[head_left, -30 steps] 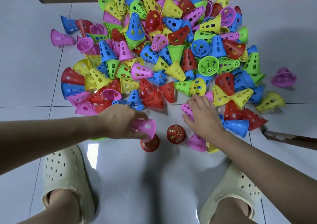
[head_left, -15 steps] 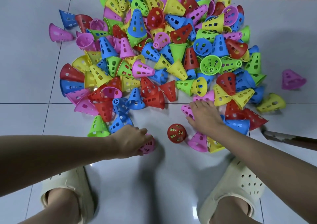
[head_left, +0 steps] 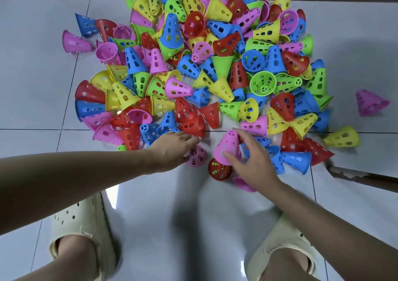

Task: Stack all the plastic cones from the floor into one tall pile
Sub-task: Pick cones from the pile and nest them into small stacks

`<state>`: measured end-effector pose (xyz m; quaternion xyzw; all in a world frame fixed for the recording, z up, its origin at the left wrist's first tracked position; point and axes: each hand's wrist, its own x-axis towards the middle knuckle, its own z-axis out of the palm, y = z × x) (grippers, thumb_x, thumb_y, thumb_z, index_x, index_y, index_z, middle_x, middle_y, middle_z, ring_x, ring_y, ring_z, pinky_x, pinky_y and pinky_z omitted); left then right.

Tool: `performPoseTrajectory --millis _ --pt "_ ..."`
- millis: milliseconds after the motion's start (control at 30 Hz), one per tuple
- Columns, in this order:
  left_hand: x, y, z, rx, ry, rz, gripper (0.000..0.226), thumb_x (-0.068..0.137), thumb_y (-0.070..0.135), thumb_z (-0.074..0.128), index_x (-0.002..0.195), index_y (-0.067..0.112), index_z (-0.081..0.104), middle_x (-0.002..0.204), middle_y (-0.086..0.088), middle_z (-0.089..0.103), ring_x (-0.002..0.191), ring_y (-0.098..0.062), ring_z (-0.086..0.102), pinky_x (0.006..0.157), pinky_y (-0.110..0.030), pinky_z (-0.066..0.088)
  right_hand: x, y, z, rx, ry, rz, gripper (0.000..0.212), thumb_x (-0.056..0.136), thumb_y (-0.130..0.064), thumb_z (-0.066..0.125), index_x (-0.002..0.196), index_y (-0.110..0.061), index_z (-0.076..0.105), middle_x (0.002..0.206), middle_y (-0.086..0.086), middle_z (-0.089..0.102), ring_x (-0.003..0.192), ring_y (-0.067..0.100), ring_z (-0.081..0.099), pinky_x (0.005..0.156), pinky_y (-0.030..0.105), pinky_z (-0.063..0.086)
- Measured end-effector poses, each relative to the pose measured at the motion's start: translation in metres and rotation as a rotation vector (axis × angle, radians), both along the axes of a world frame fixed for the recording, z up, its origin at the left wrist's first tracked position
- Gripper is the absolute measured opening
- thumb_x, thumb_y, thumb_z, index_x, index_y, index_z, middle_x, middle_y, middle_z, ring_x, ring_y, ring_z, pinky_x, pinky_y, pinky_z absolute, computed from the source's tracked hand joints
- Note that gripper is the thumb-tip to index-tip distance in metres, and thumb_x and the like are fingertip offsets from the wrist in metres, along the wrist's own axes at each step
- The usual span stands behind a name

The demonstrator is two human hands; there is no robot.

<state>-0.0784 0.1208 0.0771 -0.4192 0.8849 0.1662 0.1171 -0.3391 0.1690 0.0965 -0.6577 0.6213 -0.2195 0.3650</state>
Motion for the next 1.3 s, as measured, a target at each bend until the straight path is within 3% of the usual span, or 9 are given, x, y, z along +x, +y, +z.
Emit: performPoseTrajectory --millis 100,233,300,433,567,900,1067,1200,1300 --pt "0.009 -0.006 0.002 -0.011 -0.003 0.005 0.059 0.089 0.045 0.069 0.138 0.02 0.047 0.132 -0.002 0.059 0.121 -0.024 0.053 0.1 -0.038 0.045 0.002 0.014 -0.003 0.041 0.019 0.089 0.07 0.084 -0.037 0.078 0.145 -0.027 0.046 0.125 -0.02 0.052 0.112 -0.006 0.044 0.094 0.009 0.033" --pt "0.039 -0.002 0.011 -0.127 -0.015 0.038 0.061 0.083 0.059 0.068 0.125 0.018 0.054 0.116 -0.003 0.062 0.106 -0.026 0.057 0.093 -0.038 0.044 0.0 0.019 -0.014 0.005 0.144 0.278 0.055 0.084 -0.038 0.075 0.132 -0.025 0.053 0.12 -0.009 0.06 0.107 0.014 0.059 0.088 0.032 0.051" --pt "0.059 0.004 0.013 -0.163 -0.022 0.072 0.063 0.08 0.061 0.069 0.125 0.019 0.056 0.115 -0.003 0.06 0.104 -0.026 0.054 0.09 -0.039 0.041 -0.002 0.019 -0.018 0.013 0.199 0.317 0.049 0.084 -0.038 0.075 0.126 -0.025 0.054 0.116 -0.009 0.061 0.104 0.018 0.061 0.083 0.035 0.053" --pt "0.093 0.021 0.016 -0.149 -0.004 0.248 0.073 0.076 0.056 0.076 0.131 0.015 0.05 0.12 -0.006 0.052 0.106 -0.025 0.048 0.09 -0.041 0.044 -0.004 0.018 -0.027 0.022 0.281 0.349 0.047 0.085 -0.034 0.075 0.126 -0.024 0.055 0.117 -0.007 0.064 0.103 0.019 0.062 0.08 0.036 0.054" --pt "0.106 0.037 0.011 -0.154 0.05 0.429 0.065 0.076 0.047 0.081 0.121 0.011 0.051 0.109 -0.006 0.054 0.096 -0.025 0.051 0.083 -0.039 0.045 -0.006 0.014 -0.033 0.033 0.334 0.358 0.048 0.086 -0.032 0.075 0.129 -0.023 0.057 0.12 -0.007 0.064 0.106 0.019 0.062 0.082 0.034 0.054" --pt "0.091 0.032 -0.01 0.039 -0.102 0.33 0.052 0.075 0.063 0.073 0.107 0.024 0.061 0.105 0.005 0.068 0.097 -0.021 0.059 0.086 -0.034 0.046 0.0 0.003 -0.031 0.035 0.373 0.319 0.039 0.089 -0.033 0.072 0.122 -0.019 0.056 0.116 -0.003 0.062 0.102 0.023 0.062 0.076 0.036 0.051" --pt "0.067 0.029 -0.009 0.048 -0.104 0.343 0.051 0.085 0.058 0.067 0.115 0.019 0.054 0.105 0.0 0.069 0.094 -0.024 0.062 0.078 -0.03 0.04 0.002 -0.002 -0.031 0.062 0.39 0.307 0.04 0.091 -0.03 0.069 0.124 -0.017 0.052 0.121 0.001 0.06 0.106 0.027 0.061 0.081 0.037 0.048" --pt "0.045 0.025 0.004 0.123 -0.142 0.346 0.042 0.093 0.057 0.057 0.104 0.018 0.045 0.085 0.001 0.063 0.067 -0.018 0.054 0.061 -0.033 0.048 -0.006 -0.002 -0.026 0.127 0.362 0.283 0.067 0.086 -0.044 0.072 0.14 -0.017 0.044 0.132 0.001 0.056 0.116 0.027 0.056 0.096 0.039 0.047" --pt "0.036 0.029 0.013 0.149 -0.125 0.385 0.044 0.094 0.066 0.045 0.096 0.022 0.039 0.072 0.006 0.053 0.057 -0.012 0.05 0.05 -0.033 0.044 -0.019 0.006 -0.022 0.013 0.38 0.239 0.051 0.086 -0.042 0.074 0.124 -0.013 0.056 0.115 0.002 0.06 0.107 0.025 0.056 0.091 0.038 0.044"
